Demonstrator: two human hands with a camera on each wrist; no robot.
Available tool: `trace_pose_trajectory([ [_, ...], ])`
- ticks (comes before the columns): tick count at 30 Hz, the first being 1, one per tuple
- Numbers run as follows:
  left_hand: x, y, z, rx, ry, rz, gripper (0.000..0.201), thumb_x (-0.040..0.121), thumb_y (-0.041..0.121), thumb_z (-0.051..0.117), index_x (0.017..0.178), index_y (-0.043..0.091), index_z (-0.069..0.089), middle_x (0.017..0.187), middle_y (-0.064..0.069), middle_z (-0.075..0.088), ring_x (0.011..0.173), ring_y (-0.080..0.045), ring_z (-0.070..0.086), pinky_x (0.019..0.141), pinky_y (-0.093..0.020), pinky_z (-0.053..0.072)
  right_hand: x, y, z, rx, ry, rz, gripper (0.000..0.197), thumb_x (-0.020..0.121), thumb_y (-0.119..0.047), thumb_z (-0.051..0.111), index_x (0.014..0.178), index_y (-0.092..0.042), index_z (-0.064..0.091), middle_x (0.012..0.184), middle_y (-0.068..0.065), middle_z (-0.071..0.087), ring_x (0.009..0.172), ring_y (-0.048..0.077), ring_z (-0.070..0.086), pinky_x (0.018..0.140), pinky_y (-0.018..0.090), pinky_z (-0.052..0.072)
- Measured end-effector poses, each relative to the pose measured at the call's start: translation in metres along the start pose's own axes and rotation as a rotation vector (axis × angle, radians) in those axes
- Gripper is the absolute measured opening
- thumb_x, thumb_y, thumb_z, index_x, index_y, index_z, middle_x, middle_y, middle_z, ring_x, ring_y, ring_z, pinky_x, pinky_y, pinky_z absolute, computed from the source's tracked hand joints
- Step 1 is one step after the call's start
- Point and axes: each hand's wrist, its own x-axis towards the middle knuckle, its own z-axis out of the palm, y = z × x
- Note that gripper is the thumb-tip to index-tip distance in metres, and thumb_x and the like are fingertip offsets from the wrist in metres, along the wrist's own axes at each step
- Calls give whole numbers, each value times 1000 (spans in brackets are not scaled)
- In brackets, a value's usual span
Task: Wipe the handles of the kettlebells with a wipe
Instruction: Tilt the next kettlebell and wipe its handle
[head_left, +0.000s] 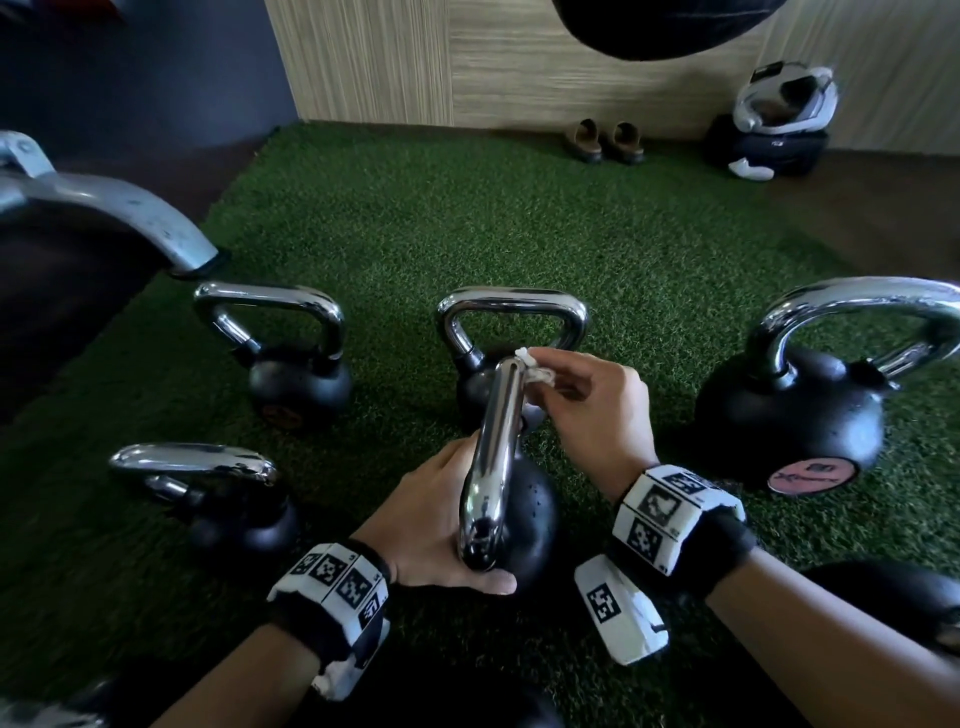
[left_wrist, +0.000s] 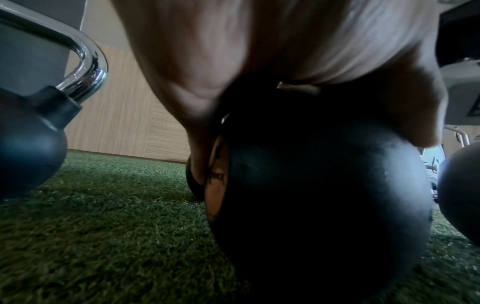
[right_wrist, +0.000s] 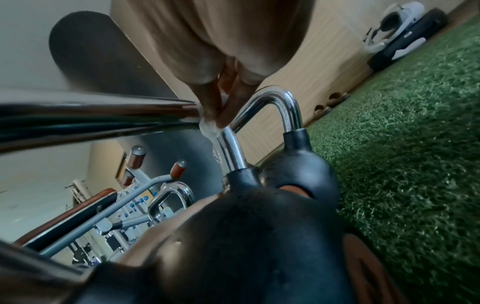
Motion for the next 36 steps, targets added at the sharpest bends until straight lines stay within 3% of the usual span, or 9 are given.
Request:
trace_pose_trajectory([
  [6,11,-3,-9,3,-49,-12,106,47,61,96,135,58,36,137,25,52,130,-3,54,111,-43,47,13,-5,-6,-110,-9,-45,30,86,-11,80,112,-24,78,108,-9,77,89,-1,71,81,21,60],
  [9,16,-9,-13,16,-65,0,106,50,56,99,140,41,44,138,16,54,131,-4,53,113,-38,45,-3,-14,-4,-169,16,-225,32,84,-4,79,110,-22,79,106,-13,74,88,-7,66,83,13,56],
  [12,19,-14,-14,-21,-56,-3,108,51,50,101,143,33,46,143,14,54,135,-4,50,117,-36,41,-23,-20,-2,-193,26,-427,31,79,-1,78,105,-18,81,102,-9,76,89,-3,68,83,6,50],
  [16,23,-17,-17,-53,-93,-27,108,49,56,99,142,33,48,139,18,58,132,-2,54,115,-38,44,-4,-25,-8,-167,-77,-310,30,83,-4,81,109,-19,79,95,-22,66,84,-16,62,71,1,45],
  [18,26,-17,-18,-52,-113,-35,108,49,56,99,141,32,49,137,18,60,131,-2,55,114,-38,45,-1,-27,-11,-145,-120,-253,30,82,-8,82,108,-23,79,94,-24,64,82,-12,64,72,7,50],
  [22,29,-23,-20,-74,-114,-77,105,43,56,99,135,32,55,134,15,63,128,-4,58,113,-38,47,-33,-42,-11,-58,-148,-315,29,77,-13,87,102,-25,82,94,-12,73,84,3,68,76,17,54],
  [25,28,-25,-21,-118,-136,-80,98,47,49,99,133,32,57,133,16,64,126,-1,59,114,-37,46,-33,-50,-9,57,-156,-184,26,74,-11,90,97,-23,83,89,-8,75,78,3,69,76,21,55],
  [29,34,-20,-21,-133,-164,44,100,59,32,102,144,32,49,143,17,58,137,-1,50,119,-34,38,-39,-58,-5,293,-207,49,23,70,-8,92,89,-17,83,86,2,80,80,27,78,82,52,63],
  [36,40,-27,-22,-110,-191,76,108,63,36,100,153,25,42,155,9,48,146,-14,43,123,-45,34,-54,-58,-1,390,-236,186,26,64,1,94,76,-10,75,77,15,77,78,43,75,78,61,61],
])
